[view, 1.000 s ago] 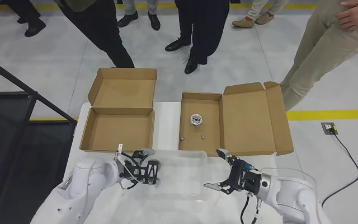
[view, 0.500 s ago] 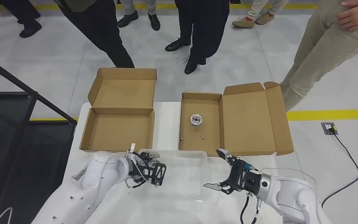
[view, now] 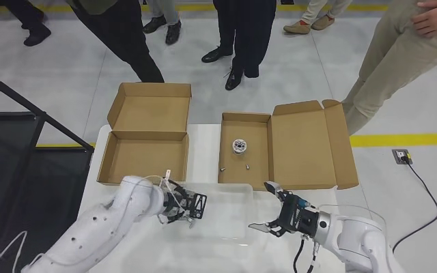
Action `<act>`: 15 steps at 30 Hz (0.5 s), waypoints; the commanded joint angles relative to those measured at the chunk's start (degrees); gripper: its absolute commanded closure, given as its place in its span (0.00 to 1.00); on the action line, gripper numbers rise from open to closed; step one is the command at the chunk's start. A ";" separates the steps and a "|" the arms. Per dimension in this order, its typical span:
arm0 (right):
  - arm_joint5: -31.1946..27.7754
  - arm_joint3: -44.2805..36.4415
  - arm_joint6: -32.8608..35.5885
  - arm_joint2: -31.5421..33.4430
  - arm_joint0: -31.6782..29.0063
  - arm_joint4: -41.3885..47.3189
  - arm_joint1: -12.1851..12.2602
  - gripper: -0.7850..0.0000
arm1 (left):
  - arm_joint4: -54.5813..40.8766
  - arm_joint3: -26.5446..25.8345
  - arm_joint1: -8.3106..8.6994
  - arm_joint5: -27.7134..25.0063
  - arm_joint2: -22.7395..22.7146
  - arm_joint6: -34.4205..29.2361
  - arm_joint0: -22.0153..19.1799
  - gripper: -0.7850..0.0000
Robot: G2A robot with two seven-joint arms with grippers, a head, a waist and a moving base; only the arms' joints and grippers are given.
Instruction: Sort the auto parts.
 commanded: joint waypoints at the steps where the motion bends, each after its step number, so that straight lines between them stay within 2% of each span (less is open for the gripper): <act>1: 0.00 0.00 0.00 0.00 0.00 0.00 0.00 0.00 | -2.58 1.04 -0.23 0.00 1.62 -1.03 -1.15 0.14; 7: 0.00 0.00 0.00 0.00 0.00 0.00 0.00 0.00 | -9.26 5.80 -1.39 0.00 5.81 -5.03 -5.13 0.20; 15: 0.00 0.00 0.00 0.00 0.00 0.00 0.00 0.00 | -12.63 11.73 -3.68 0.38 7.91 -6.44 -8.12 0.23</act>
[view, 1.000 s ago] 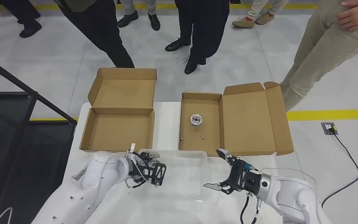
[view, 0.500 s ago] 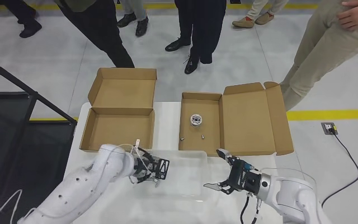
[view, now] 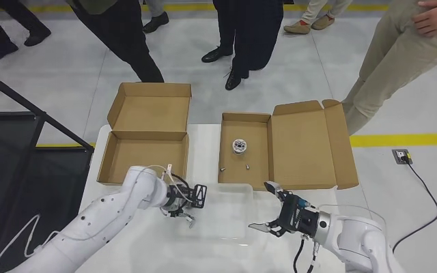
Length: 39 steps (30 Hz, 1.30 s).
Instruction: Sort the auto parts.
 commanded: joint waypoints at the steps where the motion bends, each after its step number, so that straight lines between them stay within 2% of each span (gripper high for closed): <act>1: 0.00 0.00 0.00 0.00 0.00 0.00 0.00 0.00 | -0.17 1.03 -0.53 0.11 0.26 0.26 -0.23 0.24; 6: 0.00 0.00 0.00 0.00 0.00 0.00 0.00 0.00 | 0.46 3.75 -1.89 1.63 0.84 0.76 -0.68 0.32; 13: 0.00 0.00 0.00 0.00 0.00 0.00 0.00 0.00 | 1.87 7.29 -3.97 2.75 1.97 1.27 -1.22 0.32; 18: 0.00 0.00 0.00 0.00 0.00 0.00 0.00 0.00 | 2.34 9.28 -5.12 2.57 2.16 2.02 -1.74 0.38; 22: 0.00 0.00 0.00 0.00 0.00 0.00 0.00 0.00 | 2.72 10.66 -5.87 2.16 2.03 2.60 -1.99 0.47; 34: 0.00 0.00 0.00 0.00 0.00 0.00 0.00 0.00 | 3.56 13.94 -7.84 -0.28 1.81 4.30 -2.41 0.62; 39: 0.00 0.00 0.00 0.00 0.00 0.00 0.00 0.00 | 3.87 14.46 -8.30 -0.28 2.60 5.02 -2.76 0.63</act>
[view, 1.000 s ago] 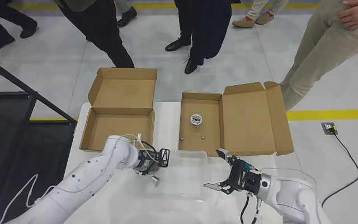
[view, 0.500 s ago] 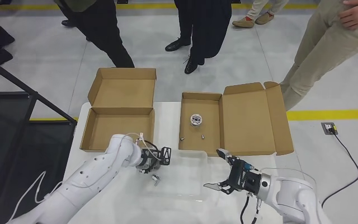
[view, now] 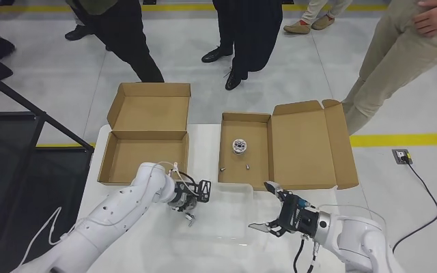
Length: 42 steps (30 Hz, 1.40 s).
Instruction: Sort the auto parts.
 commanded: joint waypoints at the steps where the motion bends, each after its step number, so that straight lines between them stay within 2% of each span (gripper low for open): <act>1: 0.00 0.00 0.00 0.00 0.00 0.00 0.00 0.00 | 0.00 0.19 -0.12 0.01 0.39 0.26 -0.16 0.63; 18: 0.00 0.00 0.00 0.00 0.00 0.00 0.00 0.00 | 0.30 1.99 -0.95 0.01 1.27 -1.61 -1.04 0.63; 33: 0.00 0.00 0.00 0.00 0.00 0.00 0.00 0.00 | -0.72 -1.32 0.31 0.01 -0.51 -4.91 -0.05 0.61; 39: 0.00 0.00 0.00 0.00 0.00 0.00 0.00 0.00 | -1.62 -1.15 0.37 0.01 -0.15 -5.85 -0.02 0.62; 42: 0.00 0.00 0.00 0.00 0.00 0.00 0.00 0.00 | -1.98 -1.00 0.33 0.01 0.19 -6.19 -0.10 0.67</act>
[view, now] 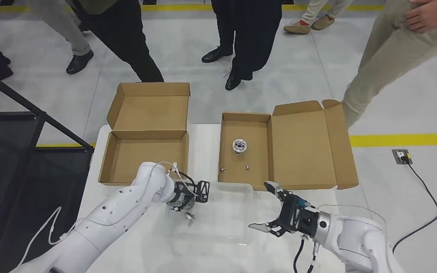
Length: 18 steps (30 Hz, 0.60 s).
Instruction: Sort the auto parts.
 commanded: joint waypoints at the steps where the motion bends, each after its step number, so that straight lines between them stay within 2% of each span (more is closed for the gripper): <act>1: 0.00 0.00 0.00 0.00 0.00 0.00 0.00 0.00 | -0.24 0.12 -0.04 0.00 0.31 -0.24 -0.07 0.74; 3: 0.00 0.00 0.00 0.00 0.00 0.00 0.00 0.00 | -0.47 0.15 -0.08 0.00 0.55 -0.35 -0.14 0.84; 5: 0.00 0.00 0.00 0.00 0.00 0.00 0.00 0.00 | -0.68 0.17 -0.10 0.00 0.82 -0.44 -0.25 0.86; 7: 0.00 0.00 0.00 0.00 0.00 0.00 0.00 0.00 | -0.78 0.13 -0.10 0.00 0.99 -0.38 -0.33 1.00; 13: 0.00 0.00 0.00 0.00 0.00 0.00 0.00 0.00 | -1.10 -0.64 0.13 0.00 0.61 1.10 -0.50 1.00; 18: 0.00 0.00 0.00 0.00 0.00 0.00 0.00 0.00 | -1.39 -3.05 1.20 0.00 -0.68 2.50 -0.47 1.00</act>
